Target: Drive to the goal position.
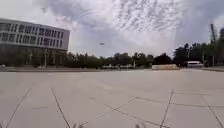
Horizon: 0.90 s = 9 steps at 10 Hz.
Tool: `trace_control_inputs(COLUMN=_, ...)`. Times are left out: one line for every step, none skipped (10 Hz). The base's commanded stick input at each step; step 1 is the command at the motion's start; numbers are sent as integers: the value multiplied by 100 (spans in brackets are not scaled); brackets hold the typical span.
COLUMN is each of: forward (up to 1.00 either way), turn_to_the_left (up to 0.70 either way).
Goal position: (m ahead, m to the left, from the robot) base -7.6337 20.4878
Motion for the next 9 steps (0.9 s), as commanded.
trace_control_inputs(forward=0, turn_to_the_left=70)
trace_control_inputs(forward=0, turn_to_the_left=70)
trace_control_inputs(forward=0, turn_to_the_left=70)
trace_control_inputs(forward=0, turn_to_the_left=70)
trace_control_inputs(forward=0, turn_to_the_left=70)
trace_control_inputs(forward=0, turn_to_the_left=70)
trace_control_inputs(forward=0, turn_to_the_left=70)
trace_control_inputs(forward=0, turn_to_the_left=70)
trace_control_inputs(forward=0, turn_to_the_left=70)
